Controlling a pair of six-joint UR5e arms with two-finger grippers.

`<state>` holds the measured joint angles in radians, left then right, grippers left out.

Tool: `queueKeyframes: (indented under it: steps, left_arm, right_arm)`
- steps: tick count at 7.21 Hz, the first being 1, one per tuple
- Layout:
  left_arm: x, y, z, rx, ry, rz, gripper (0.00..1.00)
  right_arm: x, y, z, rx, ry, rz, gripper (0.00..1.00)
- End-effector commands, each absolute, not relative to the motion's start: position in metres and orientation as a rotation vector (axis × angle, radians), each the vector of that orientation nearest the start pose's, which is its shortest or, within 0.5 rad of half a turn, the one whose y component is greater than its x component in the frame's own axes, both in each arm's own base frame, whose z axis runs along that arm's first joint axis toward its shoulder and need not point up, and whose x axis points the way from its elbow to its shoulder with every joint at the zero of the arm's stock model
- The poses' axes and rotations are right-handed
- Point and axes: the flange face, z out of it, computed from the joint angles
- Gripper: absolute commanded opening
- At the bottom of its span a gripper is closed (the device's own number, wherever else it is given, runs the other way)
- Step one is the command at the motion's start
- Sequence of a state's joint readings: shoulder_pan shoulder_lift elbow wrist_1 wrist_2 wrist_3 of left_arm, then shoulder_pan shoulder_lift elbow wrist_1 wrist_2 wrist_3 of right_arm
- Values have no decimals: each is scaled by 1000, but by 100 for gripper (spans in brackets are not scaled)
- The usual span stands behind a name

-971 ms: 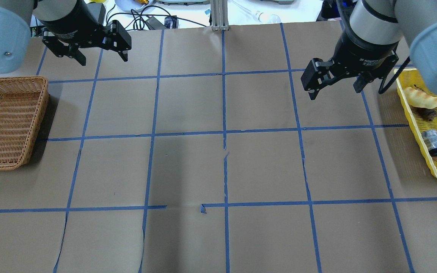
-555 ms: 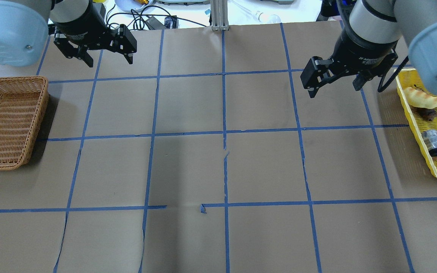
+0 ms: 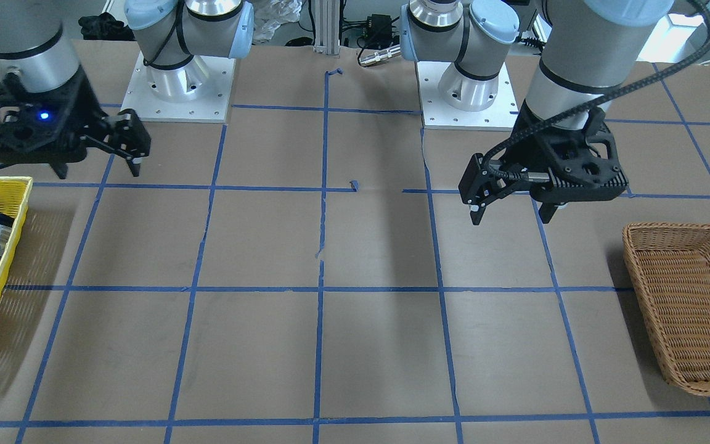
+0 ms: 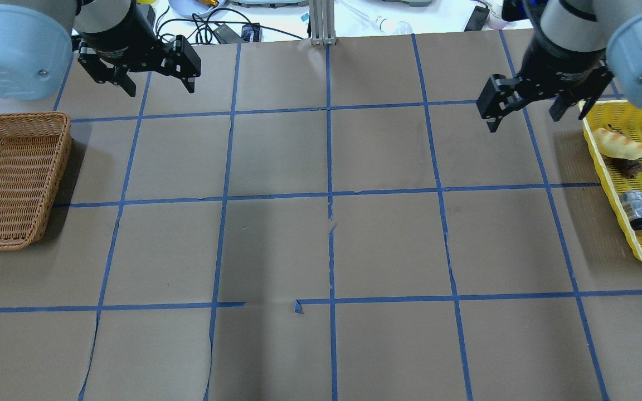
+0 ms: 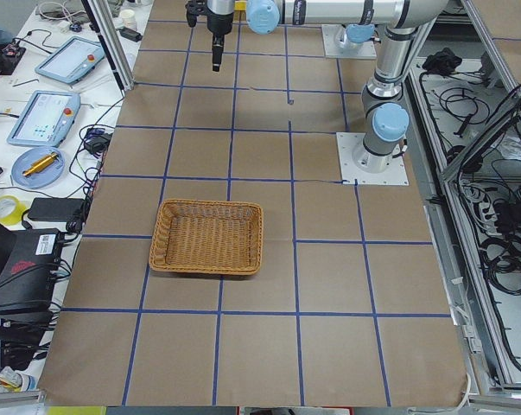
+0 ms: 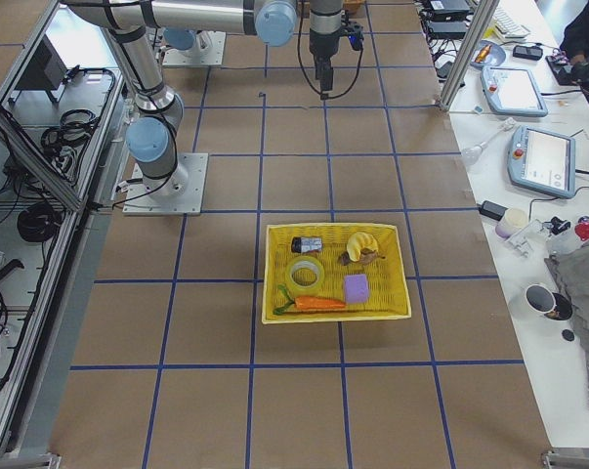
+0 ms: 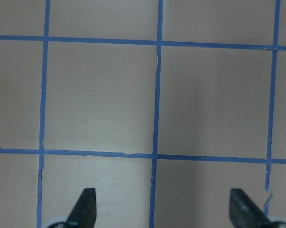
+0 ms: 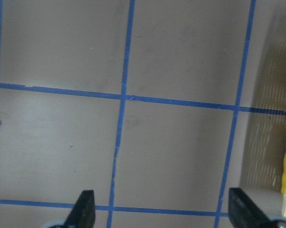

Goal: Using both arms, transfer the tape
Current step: 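Move the right gripper down into the yellow basket over the yellow tape roll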

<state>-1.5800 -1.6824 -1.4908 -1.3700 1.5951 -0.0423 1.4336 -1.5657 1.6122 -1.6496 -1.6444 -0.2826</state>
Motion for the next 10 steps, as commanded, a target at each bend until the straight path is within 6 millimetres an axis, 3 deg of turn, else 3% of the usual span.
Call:
queueKeyframes:
  steps: [1,2,3,4,6,7,10]
  left_arm:
    - [-141,-557,475,-45,3116,-224,100]
    - [-142,-557,475,-53,3110,-221,100]
    - [-147,-543,491,-40,3108,-243,100]
    - [-146,-543,491,-48,3118,-238,100]
    - [-144,-552,477,-39,3110,-219,100]
    - [-144,-555,473,-34,3108,-212,100]
    - [-144,-553,457,-44,3108,-221,100]
  right_arm:
    - [-85,-526,462,-537,3212,-51,100]
    - [-149,-535,448,-620,3240,-111,100]
    - [-204,-536,420,-646,3224,-68,100]
    - [-245,-531,393,-685,3171,-24,100]
    - [-295,-513,323,-584,3087,94,100]
    - [-305,-505,294,-540,3056,158,100]
    - [-313,-496,239,-497,3113,304,100]
